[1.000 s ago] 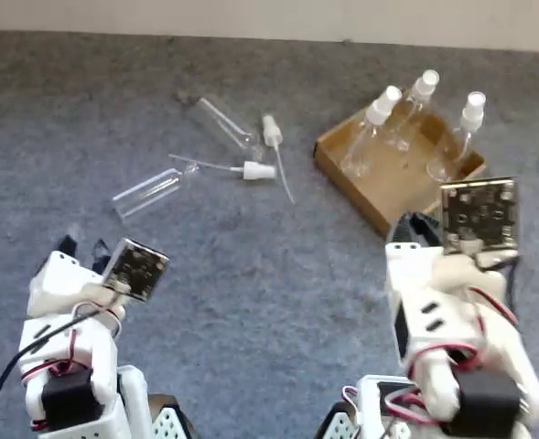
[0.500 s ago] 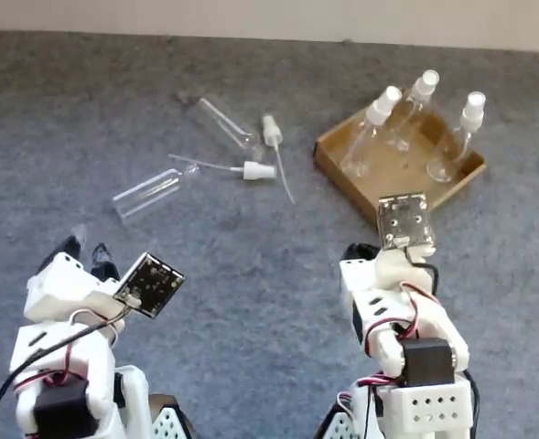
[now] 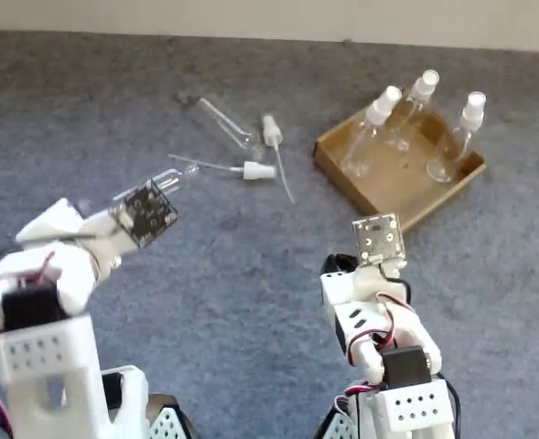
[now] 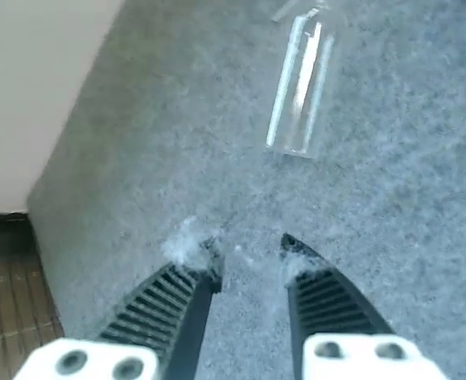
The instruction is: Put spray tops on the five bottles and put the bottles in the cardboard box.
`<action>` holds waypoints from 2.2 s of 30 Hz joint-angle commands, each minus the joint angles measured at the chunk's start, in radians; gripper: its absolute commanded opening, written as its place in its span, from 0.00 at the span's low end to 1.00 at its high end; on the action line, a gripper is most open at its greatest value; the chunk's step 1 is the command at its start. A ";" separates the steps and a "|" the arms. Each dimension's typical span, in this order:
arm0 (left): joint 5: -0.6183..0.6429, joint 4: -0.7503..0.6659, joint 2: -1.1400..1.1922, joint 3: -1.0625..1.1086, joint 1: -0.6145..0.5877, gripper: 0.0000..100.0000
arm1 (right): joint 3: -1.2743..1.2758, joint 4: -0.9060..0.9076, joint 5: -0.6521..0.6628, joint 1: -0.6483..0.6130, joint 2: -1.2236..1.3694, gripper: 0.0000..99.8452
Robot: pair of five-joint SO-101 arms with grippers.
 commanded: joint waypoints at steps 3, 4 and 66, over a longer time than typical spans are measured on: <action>-0.028 -0.005 0.251 -0.188 0.033 0.10 | 0.058 -0.030 -0.009 -0.013 -0.071 0.02; -0.026 -0.002 0.286 -0.209 0.045 0.10 | 0.068 -0.030 -0.009 -0.013 -0.084 0.02; -0.025 0.212 1.590 -1.121 0.205 0.07 | 0.262 -0.136 -0.003 -0.079 -0.180 0.02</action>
